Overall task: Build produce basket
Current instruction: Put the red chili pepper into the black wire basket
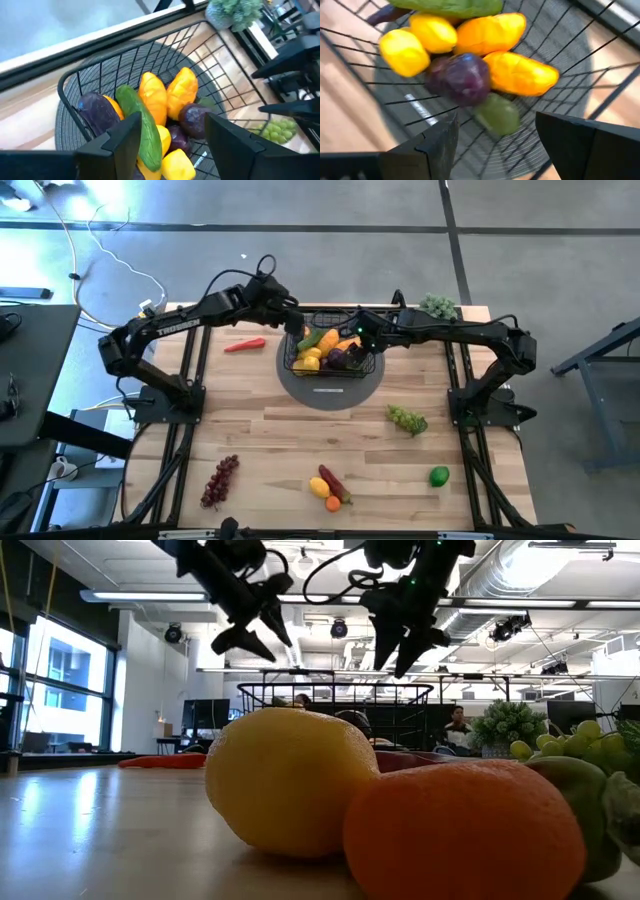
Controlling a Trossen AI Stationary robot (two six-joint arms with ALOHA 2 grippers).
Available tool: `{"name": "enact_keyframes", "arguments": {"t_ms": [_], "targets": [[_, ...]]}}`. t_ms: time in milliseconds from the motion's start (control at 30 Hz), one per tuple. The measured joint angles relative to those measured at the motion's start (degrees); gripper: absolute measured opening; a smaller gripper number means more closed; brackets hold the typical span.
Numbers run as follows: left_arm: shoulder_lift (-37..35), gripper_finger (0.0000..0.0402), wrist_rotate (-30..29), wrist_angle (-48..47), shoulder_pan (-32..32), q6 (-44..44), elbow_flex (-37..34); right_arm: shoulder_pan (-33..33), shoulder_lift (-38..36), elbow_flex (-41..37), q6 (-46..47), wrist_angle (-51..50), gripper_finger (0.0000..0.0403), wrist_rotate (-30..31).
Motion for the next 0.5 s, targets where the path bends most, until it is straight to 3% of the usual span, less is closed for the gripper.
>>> {"name": "enact_keyframes", "arguments": {"t_ms": [233, 500], "targets": [[-5.1, 0.0202, 3.3, -6.5, -0.2, 4.8, 0.0, 3.7, 0.0, 0.0, 6.8, 0.8, 0.0246, -4.6], [-10.8, 0.0202, 3.2, -17.7, -2.8, 10.8, 0.0, 12.9, 0.0, 0.0, 13.3, 8.1, 0.0246, -5.8]]}}
